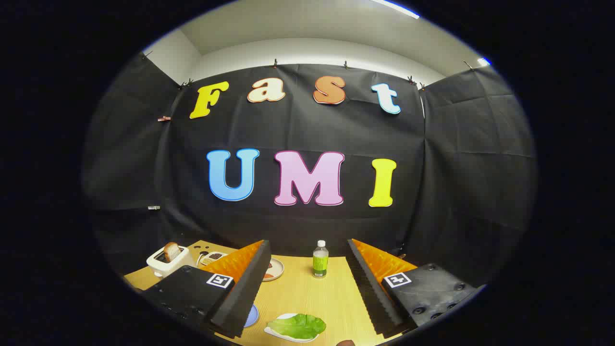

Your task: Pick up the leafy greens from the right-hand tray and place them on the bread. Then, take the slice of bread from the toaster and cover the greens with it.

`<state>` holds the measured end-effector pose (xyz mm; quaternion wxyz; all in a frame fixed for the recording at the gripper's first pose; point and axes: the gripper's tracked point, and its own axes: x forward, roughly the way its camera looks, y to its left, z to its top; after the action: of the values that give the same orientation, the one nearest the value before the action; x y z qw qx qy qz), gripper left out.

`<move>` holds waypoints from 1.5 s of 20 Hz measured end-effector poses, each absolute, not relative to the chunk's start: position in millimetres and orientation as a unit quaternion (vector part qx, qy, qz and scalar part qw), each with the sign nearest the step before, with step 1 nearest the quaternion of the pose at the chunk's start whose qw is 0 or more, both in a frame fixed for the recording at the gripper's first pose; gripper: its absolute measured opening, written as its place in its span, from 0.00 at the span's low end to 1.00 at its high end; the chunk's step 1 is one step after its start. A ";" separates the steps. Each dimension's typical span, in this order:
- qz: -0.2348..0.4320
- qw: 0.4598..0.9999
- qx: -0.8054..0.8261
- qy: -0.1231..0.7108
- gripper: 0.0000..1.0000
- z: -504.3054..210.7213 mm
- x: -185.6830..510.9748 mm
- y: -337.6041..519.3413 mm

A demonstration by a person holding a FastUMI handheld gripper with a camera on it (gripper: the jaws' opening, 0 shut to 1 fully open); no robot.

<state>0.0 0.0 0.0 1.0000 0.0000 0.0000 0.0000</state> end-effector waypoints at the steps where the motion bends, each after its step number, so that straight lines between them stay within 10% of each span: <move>1: -0.002 1.000 0.000 0.000 0.98 -0.7 -2.4 0.3; 22: 0.004 0.998 0.017 0.068 0.98 -56.7 -16.3 31.0; 30: 0.111 0.979 -0.013 0.173 0.98 -135.6 -5.4 50.4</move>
<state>-5.4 50.4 -135.6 0.9786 -0.0128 0.1728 0.1114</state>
